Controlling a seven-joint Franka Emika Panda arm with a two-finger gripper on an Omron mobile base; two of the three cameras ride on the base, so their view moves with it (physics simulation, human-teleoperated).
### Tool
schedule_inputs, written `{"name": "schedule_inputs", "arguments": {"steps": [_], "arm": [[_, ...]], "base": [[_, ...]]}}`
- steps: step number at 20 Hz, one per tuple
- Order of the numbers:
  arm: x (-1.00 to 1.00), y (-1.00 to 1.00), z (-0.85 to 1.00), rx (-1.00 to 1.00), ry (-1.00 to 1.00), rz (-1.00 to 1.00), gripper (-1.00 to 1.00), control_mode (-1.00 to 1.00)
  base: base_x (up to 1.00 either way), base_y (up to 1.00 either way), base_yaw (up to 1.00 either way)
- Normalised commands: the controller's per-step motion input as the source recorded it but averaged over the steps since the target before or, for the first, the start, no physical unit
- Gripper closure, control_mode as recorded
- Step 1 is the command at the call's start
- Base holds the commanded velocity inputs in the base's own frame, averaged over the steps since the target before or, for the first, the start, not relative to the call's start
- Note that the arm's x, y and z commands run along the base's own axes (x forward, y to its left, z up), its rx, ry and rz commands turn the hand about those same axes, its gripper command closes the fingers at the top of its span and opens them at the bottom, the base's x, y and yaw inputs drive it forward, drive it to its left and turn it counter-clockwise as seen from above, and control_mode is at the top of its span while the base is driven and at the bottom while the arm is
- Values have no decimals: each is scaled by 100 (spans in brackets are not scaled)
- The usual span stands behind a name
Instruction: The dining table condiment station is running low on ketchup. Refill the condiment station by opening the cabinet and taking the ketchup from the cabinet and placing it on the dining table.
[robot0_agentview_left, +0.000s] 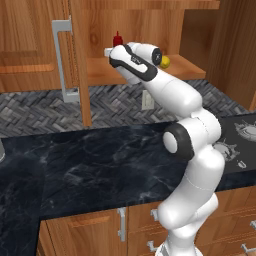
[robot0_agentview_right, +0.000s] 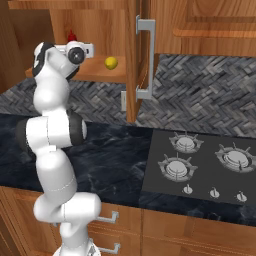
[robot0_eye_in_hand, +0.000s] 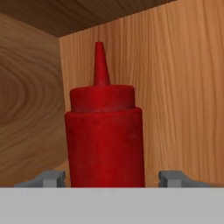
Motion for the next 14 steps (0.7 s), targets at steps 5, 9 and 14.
{"name": "schedule_inputs", "arguments": {"steps": [5,9,14], "arm": [[0,18,0,0,2,0,100,-100],[0,5,0,0,1,1,100,-100],[0,0,0,2,0,0,100,-100]], "base": [[0,0,0],[0,0,0],[0,0,0]]}}
